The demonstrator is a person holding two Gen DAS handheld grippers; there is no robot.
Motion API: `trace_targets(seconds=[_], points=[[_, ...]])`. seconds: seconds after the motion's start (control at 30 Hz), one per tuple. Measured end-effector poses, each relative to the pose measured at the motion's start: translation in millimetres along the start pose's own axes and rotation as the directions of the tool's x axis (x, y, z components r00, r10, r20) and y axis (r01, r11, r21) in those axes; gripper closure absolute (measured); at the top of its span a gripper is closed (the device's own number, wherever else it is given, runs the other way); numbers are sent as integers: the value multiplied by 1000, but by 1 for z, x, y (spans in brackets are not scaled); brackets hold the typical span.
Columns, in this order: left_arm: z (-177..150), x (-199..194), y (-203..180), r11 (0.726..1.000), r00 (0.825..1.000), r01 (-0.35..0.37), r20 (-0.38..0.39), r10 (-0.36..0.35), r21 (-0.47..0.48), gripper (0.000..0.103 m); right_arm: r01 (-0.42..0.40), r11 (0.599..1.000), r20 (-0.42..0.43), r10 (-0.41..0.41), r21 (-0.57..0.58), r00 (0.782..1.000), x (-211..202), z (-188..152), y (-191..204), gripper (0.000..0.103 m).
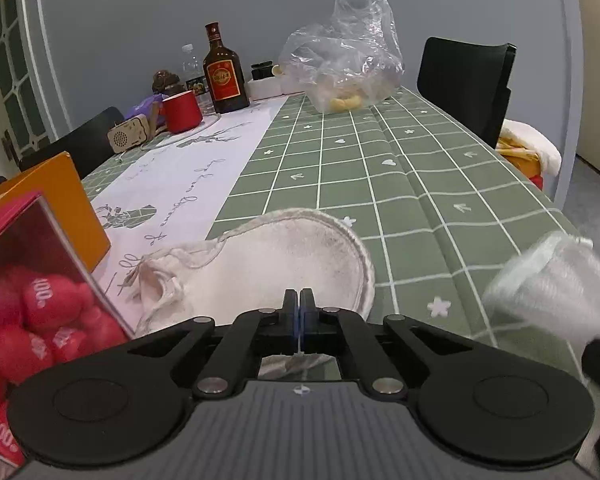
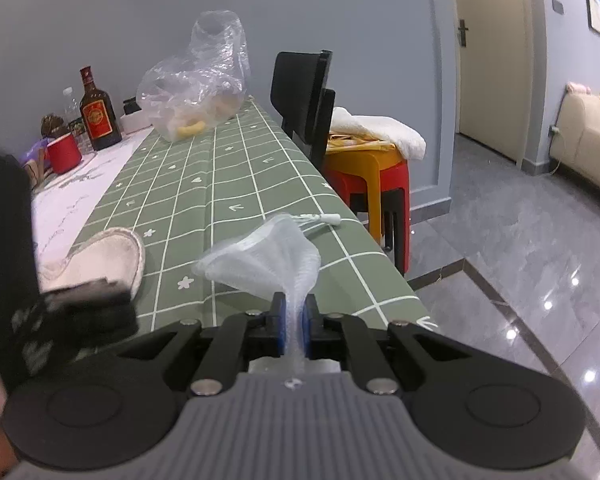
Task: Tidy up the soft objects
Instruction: 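Grasp the beige pouch's drawstring edge with the left tool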
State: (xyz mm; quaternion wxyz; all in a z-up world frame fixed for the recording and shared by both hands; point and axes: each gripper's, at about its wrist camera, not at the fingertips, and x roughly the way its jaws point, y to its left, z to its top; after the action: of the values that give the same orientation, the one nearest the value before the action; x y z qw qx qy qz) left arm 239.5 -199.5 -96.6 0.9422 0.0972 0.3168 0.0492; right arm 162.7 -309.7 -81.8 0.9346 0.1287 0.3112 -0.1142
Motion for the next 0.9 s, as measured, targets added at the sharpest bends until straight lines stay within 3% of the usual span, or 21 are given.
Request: trace_targets(seconds=[0.17,0.27,0.33,0.37,0.4,0.47,0.57,0.67,0.7,0.73,0.8,0.87,0.9], points=[[-10,-10,14,1000,1000,4,4,-4,11,103,-17,1000,10,18,-8,1000,-2,0,3,97],[-17,-19,14,993,999,22,35,-27,119,99,-26,1000,12,26,-5,1000,-3,1,3,98],[-21,-21,7,968,997,-17,74,-2,249,72,-33,999,18,33,2,999,-5,1,2,98],[-22,-22,5,952,995,-43,94,15,304,46,-37,999,18,37,9,999,-5,1,1,98],[-22,-23,5,936,993,-63,115,25,346,28,-40,999,17,40,16,999,-5,1,-1,98],[-15,-22,13,931,996,-37,88,5,364,25,-41,999,16,40,29,999,-5,2,-3,98],[7,-19,27,923,993,117,-62,-101,367,19,-47,998,7,46,50,999,-4,2,-6,98],[35,-32,34,879,977,211,-100,-186,428,11,-58,996,3,58,67,998,-5,2,-8,97],[45,-40,35,843,967,252,-101,-233,475,5,-63,995,-1,64,75,998,-5,2,-9,97],[56,-45,36,791,949,309,-118,-292,529,1,-67,994,-5,67,83,998,-4,2,-10,97],[70,-46,33,663,903,424,-227,-366,617,0,-77,992,-14,79,97,997,-4,1,-11,97],[78,-38,30,519,848,526,-370,-379,674,0,-82,991,-26,85,106,996,-1,2,-11,97],[78,-31,27,472,833,552,-421,-360,688,0,-79,992,-30,82,96,996,0,2,-9,97]])
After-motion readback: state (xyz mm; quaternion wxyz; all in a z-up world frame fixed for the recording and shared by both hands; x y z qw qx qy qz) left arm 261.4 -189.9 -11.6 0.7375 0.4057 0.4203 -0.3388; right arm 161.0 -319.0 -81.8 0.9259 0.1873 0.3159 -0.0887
